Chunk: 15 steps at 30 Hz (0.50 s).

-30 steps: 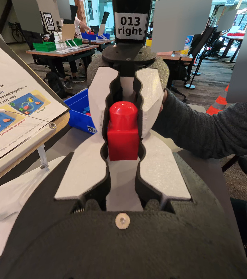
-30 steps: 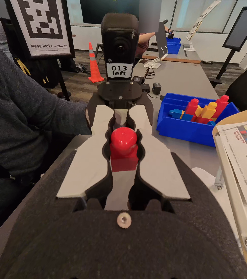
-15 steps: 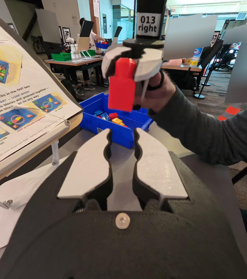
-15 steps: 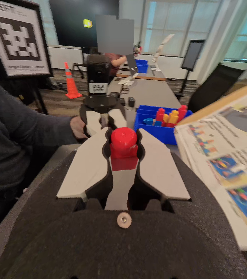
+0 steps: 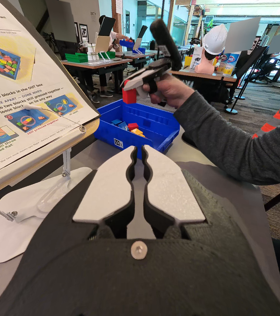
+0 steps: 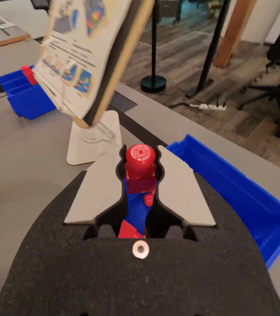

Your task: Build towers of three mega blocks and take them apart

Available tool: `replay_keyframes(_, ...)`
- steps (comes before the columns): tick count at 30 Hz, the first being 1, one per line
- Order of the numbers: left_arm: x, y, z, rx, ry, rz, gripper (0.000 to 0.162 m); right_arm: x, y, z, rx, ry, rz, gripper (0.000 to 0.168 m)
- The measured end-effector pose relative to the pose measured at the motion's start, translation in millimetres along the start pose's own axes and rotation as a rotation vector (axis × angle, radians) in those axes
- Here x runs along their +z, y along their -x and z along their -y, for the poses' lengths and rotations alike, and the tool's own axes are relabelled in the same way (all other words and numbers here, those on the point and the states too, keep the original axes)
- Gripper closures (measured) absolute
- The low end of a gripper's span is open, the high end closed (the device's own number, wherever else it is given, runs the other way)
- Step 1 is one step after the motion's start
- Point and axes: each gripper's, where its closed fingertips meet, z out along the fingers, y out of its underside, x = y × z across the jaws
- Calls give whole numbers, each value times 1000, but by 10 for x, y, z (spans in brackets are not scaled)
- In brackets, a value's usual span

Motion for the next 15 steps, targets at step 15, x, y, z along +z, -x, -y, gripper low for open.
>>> replay_keyframes(15,-251,206,-92,-11,39,103,153,57,195,214,-9,-34,-2,129)
